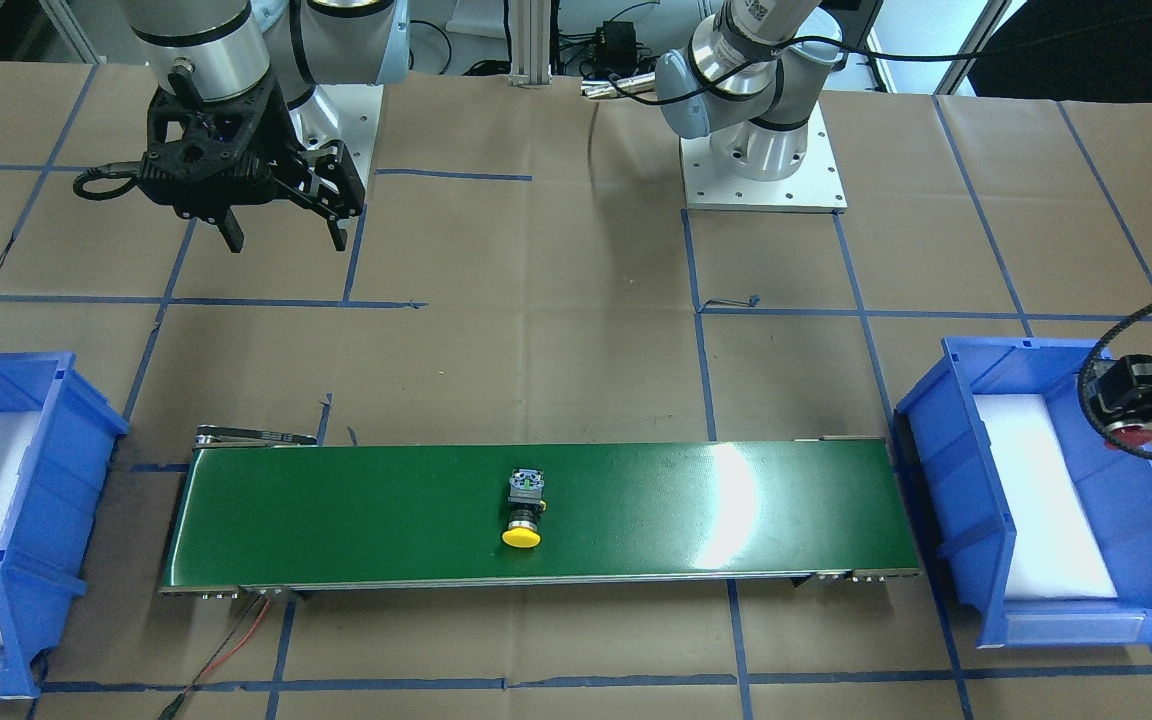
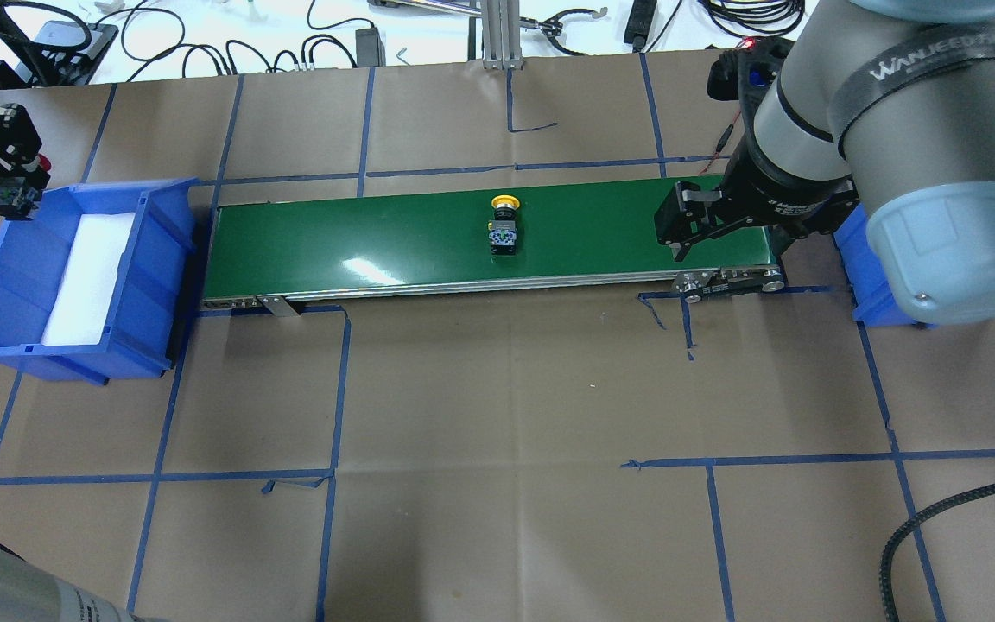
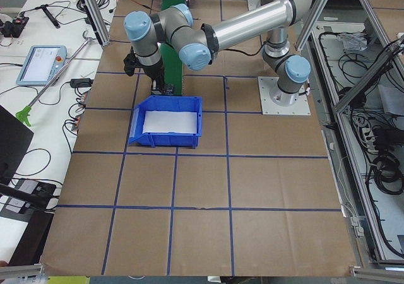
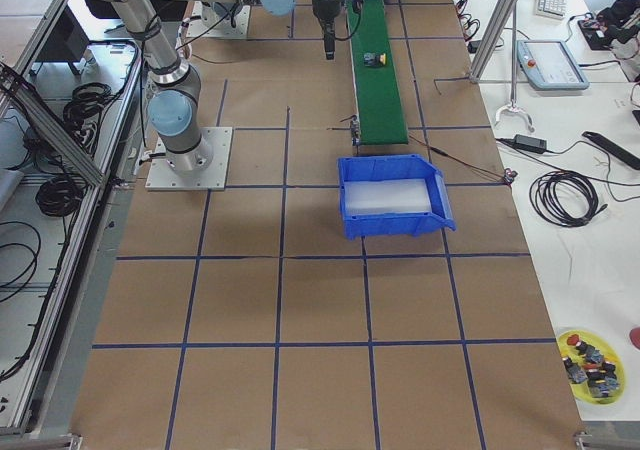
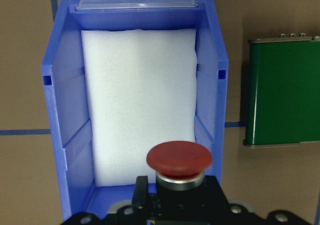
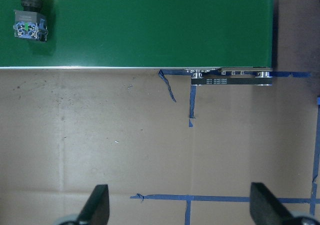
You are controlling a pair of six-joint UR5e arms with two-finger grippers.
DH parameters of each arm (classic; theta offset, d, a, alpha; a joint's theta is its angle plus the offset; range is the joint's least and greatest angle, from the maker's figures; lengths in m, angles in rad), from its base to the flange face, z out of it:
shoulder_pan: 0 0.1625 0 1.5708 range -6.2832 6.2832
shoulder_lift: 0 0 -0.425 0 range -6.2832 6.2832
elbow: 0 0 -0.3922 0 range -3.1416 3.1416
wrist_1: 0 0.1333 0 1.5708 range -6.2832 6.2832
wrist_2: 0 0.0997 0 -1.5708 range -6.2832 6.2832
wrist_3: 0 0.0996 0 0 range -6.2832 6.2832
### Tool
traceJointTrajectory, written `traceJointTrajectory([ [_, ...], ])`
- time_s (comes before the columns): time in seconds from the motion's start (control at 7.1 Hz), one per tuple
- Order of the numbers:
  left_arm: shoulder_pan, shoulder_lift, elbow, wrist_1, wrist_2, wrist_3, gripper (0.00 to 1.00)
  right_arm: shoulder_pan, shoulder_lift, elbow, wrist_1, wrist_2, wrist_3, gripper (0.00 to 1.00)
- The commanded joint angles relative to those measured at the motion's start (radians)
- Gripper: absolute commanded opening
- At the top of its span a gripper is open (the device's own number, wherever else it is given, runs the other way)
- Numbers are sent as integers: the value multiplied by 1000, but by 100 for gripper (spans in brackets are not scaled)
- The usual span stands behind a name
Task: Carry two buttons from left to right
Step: 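Carry the red button to the belt while the right gripper approaches yellow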
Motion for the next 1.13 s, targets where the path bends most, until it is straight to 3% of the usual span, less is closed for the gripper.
traceJointTrajectory([
  [0.0, -120, -3, -6, 8, -4, -186, 4, 0, 1, -3, -12, 9, 4, 100],
  [0.56, -310, 10, -89, 46, -10, -421, 3, 0, -1, -14, -13, 3, -2, 100],
  [0.99, -306, -6, -269, 334, -10, -394, 4, 0, 8, -9, -13, 9, -7, 100],
])
